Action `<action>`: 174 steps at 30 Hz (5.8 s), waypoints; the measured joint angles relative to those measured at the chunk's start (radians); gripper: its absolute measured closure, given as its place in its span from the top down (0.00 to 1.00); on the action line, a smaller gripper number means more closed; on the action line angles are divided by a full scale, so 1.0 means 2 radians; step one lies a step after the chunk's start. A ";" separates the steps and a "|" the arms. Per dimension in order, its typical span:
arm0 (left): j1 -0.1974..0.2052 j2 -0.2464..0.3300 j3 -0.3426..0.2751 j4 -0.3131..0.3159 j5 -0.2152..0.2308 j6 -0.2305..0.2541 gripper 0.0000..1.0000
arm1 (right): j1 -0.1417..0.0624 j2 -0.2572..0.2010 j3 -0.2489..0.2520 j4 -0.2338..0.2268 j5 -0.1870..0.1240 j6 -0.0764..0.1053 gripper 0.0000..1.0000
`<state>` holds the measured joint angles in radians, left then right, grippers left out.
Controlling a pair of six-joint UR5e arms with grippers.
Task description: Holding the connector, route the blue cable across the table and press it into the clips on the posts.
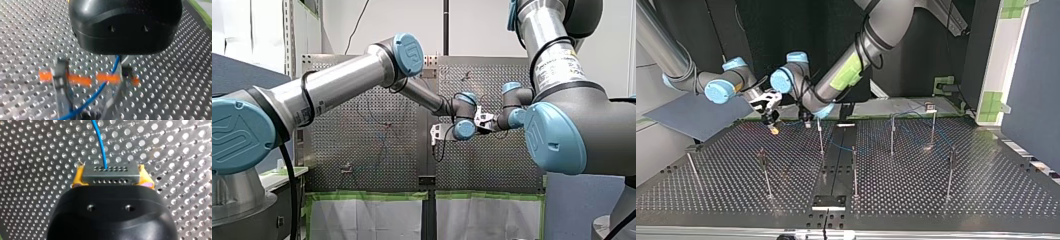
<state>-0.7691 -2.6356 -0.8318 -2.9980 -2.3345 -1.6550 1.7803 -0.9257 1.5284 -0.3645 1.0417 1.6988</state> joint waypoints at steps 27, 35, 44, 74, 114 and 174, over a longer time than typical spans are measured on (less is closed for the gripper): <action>-0.043 0.087 0.000 -0.002 -0.041 -0.034 0.00 | -0.012 -0.068 -0.003 0.009 -0.001 0.007 0.00; -0.054 0.107 0.000 -0.004 -0.076 -0.040 0.00 | -0.016 -0.095 0.002 0.036 -0.006 -0.016 0.00; -0.067 0.129 -0.009 -0.006 -0.122 -0.070 0.00 | -0.021 -0.134 0.024 0.046 -0.007 -0.033 0.00; -0.041 0.166 -0.036 0.051 -0.070 0.024 0.00 | -0.034 -0.200 0.021 0.045 -0.008 -0.020 0.00; 0.001 0.155 -0.009 0.065 0.061 0.083 0.00 | -0.065 -0.177 -0.001 0.026 -0.055 0.005 0.00; 0.010 0.158 -0.011 0.033 0.091 0.060 1.00 | -0.073 -0.172 -0.017 0.008 -0.096 0.017 0.00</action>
<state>-0.7485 -2.3200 -0.8541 -2.9329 -2.1534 -1.5356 1.6352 -1.2704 1.4949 -0.3493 0.8500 1.7322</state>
